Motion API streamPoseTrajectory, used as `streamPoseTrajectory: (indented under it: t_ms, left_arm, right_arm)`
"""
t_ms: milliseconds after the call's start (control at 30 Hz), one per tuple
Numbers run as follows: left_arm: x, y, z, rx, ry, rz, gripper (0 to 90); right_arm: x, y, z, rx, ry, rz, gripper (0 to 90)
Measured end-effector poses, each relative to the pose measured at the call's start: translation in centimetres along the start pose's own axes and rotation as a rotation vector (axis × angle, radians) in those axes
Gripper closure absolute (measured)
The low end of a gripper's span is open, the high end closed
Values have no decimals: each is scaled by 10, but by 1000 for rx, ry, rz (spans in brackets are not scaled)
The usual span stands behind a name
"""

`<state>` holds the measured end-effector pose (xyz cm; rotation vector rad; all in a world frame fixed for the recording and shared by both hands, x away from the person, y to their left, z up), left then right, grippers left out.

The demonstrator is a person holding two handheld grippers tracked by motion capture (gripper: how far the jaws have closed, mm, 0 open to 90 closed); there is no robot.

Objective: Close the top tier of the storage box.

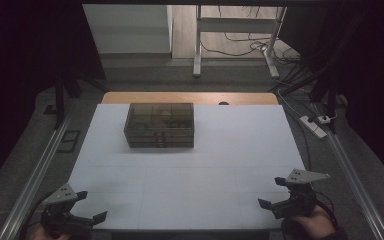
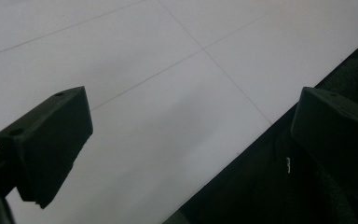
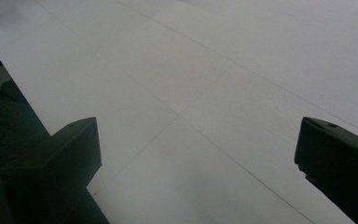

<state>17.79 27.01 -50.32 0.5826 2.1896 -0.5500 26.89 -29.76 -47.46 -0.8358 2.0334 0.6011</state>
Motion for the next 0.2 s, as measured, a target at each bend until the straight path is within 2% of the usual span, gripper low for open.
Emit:
streamPoseTrajectory:
  t_ms: [200]
  left_arm:
    - [-1,0,1,1,3,-5,0]
  right_arm:
    - [0,0,0,0,4,-2,3]
Point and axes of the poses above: each handheld gripper's, and its own axes: z roughly forward along the jaws, x roughly out of its underside, y roughly to its left, the point moved 3 cm from there along z, roughly forward along the jaws, and after that the axes turned 9 degrees about -y, right-handed, at the moved point
